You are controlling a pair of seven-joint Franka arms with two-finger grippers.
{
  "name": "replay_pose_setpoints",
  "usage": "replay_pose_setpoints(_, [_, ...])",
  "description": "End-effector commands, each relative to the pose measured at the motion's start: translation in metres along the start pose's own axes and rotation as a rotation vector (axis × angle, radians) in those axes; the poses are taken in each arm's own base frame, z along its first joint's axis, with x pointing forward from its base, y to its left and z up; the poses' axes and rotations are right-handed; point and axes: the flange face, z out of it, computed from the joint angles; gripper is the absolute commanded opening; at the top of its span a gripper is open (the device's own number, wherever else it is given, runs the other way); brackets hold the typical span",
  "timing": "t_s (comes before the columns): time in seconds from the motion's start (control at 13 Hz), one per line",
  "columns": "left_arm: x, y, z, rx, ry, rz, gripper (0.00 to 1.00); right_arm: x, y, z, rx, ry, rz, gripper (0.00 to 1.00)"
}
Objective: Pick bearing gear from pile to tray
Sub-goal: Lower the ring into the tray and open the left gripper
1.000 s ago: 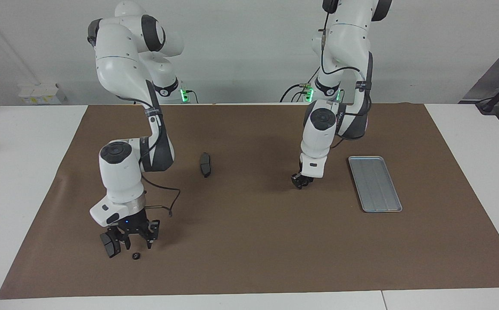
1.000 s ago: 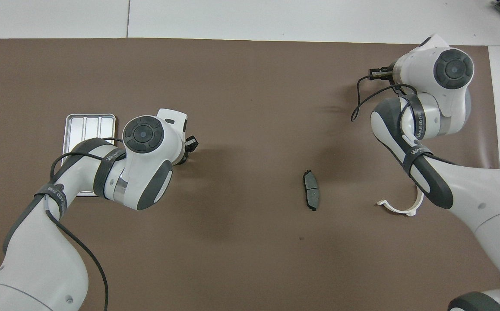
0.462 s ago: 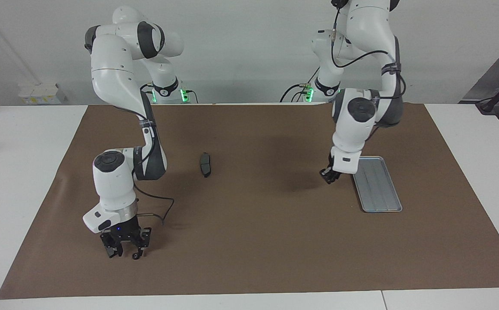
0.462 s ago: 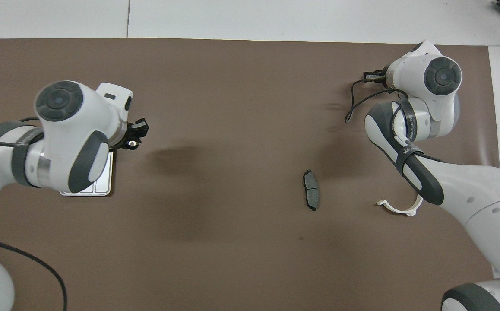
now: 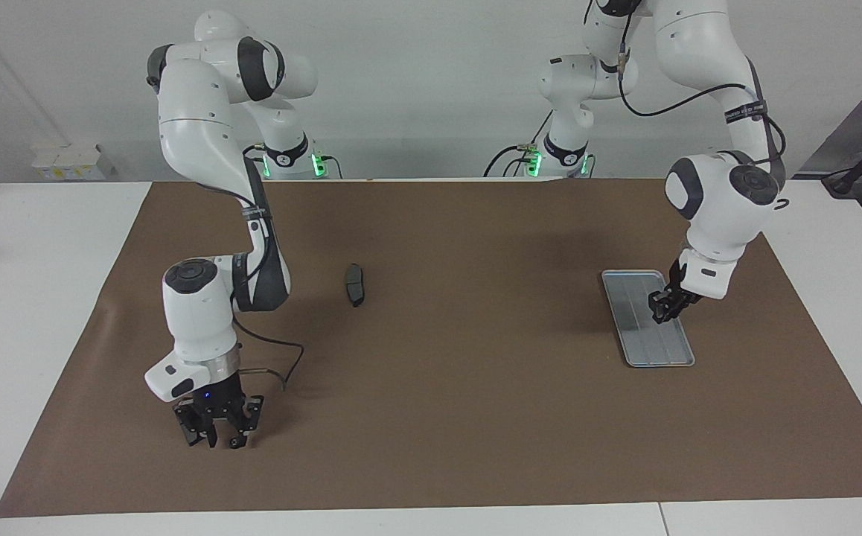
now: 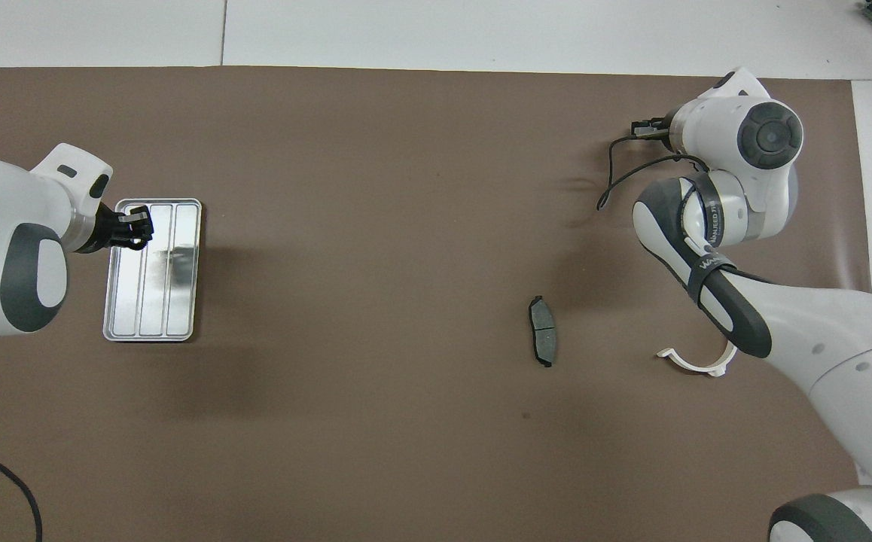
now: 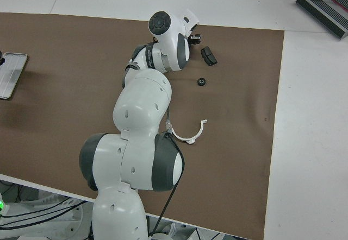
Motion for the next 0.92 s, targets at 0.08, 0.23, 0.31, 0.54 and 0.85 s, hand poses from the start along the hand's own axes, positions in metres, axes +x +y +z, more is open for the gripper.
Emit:
replay_pose_setpoints(0.08, [-0.006, 0.015, 0.028, -0.016, 0.026, 0.033, 0.00, -0.003, 0.000, 0.005, 0.010, 0.009, 0.007, 0.53])
replay_pose_setpoints(0.23, [-0.013, 0.012, 0.035, -0.009, -0.003, 0.052, 0.00, -0.005, 0.003, 0.006, 0.009, 0.006, 0.011, 0.52])
replay_pose_setpoints(0.31, [-0.013, 0.013, 0.036, -0.010, -0.001, 0.056, 0.00, -0.005, 0.004, 0.007, 0.011, 0.014, 0.013, 0.51])
replay_pose_setpoints(0.54, [-0.020, 0.005, 0.041, -0.004, -0.032, 0.098, 0.00, -0.008, 0.003, 0.008, 0.014, 0.017, 0.013, 0.46])
replay_pose_setpoints(0.85, [-0.029, 0.000, 0.039, 0.011, -0.112, 0.106, 0.01, -0.008, 0.003, 0.009, 0.014, 0.016, 0.013, 0.37])
